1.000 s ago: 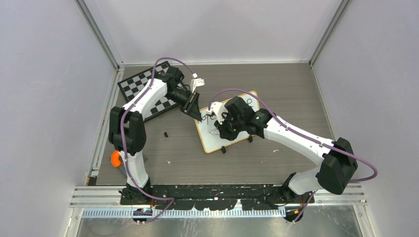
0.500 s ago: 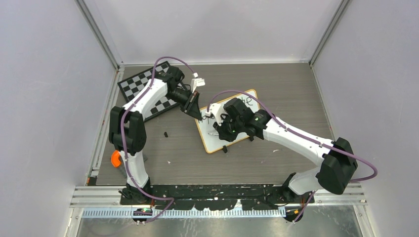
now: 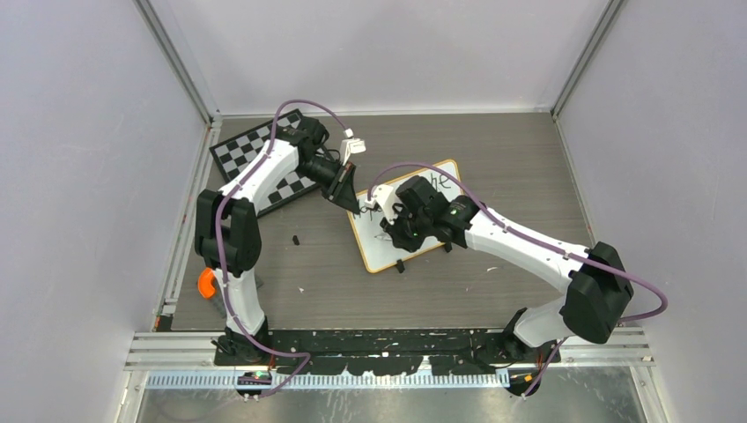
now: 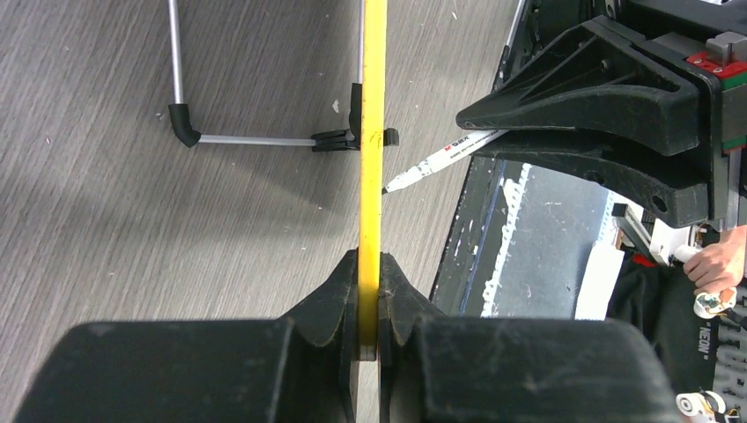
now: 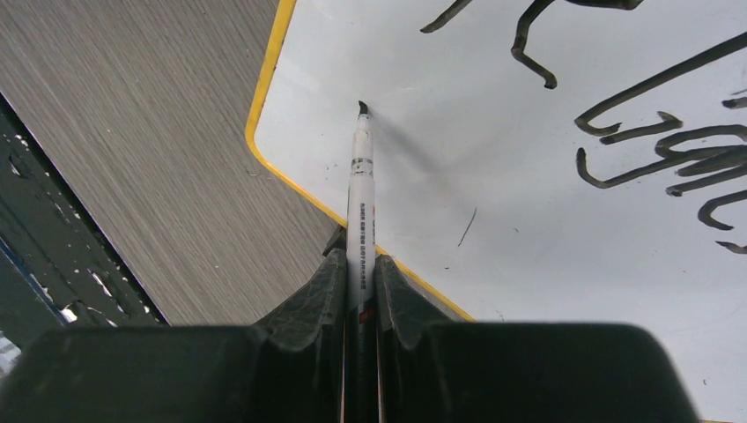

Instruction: Write a sentence on the whiteboard

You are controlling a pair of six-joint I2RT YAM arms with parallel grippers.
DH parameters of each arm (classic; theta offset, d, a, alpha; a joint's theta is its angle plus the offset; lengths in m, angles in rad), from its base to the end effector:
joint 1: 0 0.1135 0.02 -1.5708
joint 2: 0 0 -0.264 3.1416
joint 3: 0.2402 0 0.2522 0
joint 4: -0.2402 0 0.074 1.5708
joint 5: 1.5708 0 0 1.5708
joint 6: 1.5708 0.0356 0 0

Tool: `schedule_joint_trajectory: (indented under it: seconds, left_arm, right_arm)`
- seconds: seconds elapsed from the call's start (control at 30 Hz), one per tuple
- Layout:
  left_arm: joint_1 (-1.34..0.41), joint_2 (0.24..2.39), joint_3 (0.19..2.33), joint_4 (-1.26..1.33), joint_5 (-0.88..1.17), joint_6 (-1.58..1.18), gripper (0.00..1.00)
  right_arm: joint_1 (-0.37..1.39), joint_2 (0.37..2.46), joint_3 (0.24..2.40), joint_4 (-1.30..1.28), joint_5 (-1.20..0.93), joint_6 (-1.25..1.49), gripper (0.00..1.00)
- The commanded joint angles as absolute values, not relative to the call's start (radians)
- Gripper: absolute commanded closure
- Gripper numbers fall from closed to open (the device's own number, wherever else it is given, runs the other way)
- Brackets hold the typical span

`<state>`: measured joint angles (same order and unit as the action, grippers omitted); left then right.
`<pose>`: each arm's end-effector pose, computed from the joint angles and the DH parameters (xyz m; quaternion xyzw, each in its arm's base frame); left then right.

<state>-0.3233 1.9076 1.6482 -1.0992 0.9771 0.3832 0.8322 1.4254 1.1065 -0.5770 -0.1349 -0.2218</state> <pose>0.3502 -0.1484 0.2660 0.3504 0.8066 -0.4637 0.1074 0.1994 0.2261 0.2696 -0.4928 0.8025 0.1599 0.2960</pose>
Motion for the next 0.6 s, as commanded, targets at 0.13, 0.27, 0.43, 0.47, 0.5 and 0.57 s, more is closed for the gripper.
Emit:
schedule_joint_trajectory:
  seconds: [0.13, 0.27, 0.43, 0.47, 0.5, 0.57]
  left_arm:
    - [-0.319, 1.921, 1.690, -1.106, 0.963, 0.383, 1.00]
    - [-0.319, 1.925, 1.693, -1.108, 0.963, 0.383, 1.00]
    - [-0.319, 1.926, 1.694, -1.109, 0.962, 0.386, 1.00]
    - [-0.320, 1.927, 1.692, -1.108, 0.962, 0.386, 1.00]
    - [-0.319, 1.926, 1.692, -1.109, 0.962, 0.386, 1.00]
    - [-0.319, 1.927, 1.691, -1.109, 0.962, 0.386, 1.00]
  right_arm:
    - [0.839, 1.411, 1.088, -0.587, -0.118, -0.238, 1.00]
    - [0.843, 1.420, 1.077, -0.601, -0.124, -0.242, 1.00]
    - [0.850, 1.430, 1.079, -0.617, -0.126, -0.247, 1.00]
    - [0.851, 1.430, 1.082, -0.617, -0.124, -0.247, 1.00]
    - [0.851, 1.429, 1.087, -0.616, -0.121, -0.247, 1.00]
    - [0.851, 1.428, 1.099, -0.615, -0.106, -0.246, 1.00]
